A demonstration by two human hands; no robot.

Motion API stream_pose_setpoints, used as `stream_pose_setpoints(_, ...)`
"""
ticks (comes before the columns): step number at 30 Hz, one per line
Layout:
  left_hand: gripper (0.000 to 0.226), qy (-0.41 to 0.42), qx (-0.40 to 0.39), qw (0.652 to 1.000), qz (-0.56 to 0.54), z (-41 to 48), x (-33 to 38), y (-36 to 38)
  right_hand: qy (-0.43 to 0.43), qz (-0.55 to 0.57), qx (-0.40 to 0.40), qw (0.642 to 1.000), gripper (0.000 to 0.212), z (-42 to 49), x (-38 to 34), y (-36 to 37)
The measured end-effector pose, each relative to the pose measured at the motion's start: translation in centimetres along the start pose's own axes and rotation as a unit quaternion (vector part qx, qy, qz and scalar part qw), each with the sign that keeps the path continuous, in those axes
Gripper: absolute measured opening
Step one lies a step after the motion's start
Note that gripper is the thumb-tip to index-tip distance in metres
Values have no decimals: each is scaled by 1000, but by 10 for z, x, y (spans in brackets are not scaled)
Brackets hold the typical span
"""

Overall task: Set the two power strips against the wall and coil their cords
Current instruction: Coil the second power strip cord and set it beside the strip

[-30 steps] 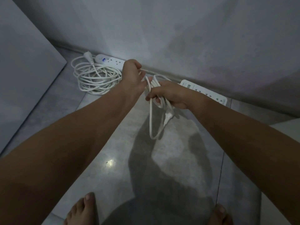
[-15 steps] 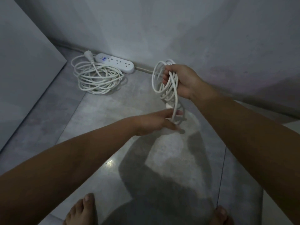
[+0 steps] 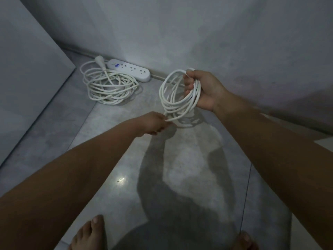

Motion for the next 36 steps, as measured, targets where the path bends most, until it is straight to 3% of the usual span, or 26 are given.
stream_pose_setpoints(3,22,-100,-87,949,-288,-9,-5,11,17,22,-10,1000,30,1,6,5)
stream_pose_setpoints(7,43,-98,-146,900,-399,-15,7,15,10,52,7,999,29,1,5,1)
stream_pose_setpoints(11,68,-86,-152,885,-432,-13,16,25,3,79,16,997,31,2,3,-3)
stream_pose_setpoints(15,114,-125,-122,910,-377,-14,12,34,-3,76,1,997,30,1,4,-1)
stream_pose_setpoints(19,129,-171,-112,924,-323,-20,3,42,-18,87,-1,996,25,0,5,-4)
stream_pose_setpoints(24,112,-100,-152,893,-411,-19,15,48,-27,117,-21,993,13,-5,2,-3)
stream_pose_setpoints(28,43,-46,-76,863,-497,-14,25,27,-33,112,40,992,27,-1,7,-14)
stream_pose_setpoints(30,22,-50,-22,840,-540,-11,26,19,-31,102,61,992,35,3,12,-14)
stream_pose_setpoints(33,19,-56,46,803,-591,-6,22,8,-19,97,86,991,42,6,19,-11)
stream_pose_setpoints(36,19,-48,75,789,-608,-2,20,2,-7,103,105,989,39,6,23,-9)
Point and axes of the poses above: each hand's wrist, its own z-axis towards the middle knuckle, its own y-axis out of the palm, x = y × z, the point moved 10 cm from there along z, towards the middle knuckle, and after that the axes turned 8 degrees about -z, right-handed, at the moved point
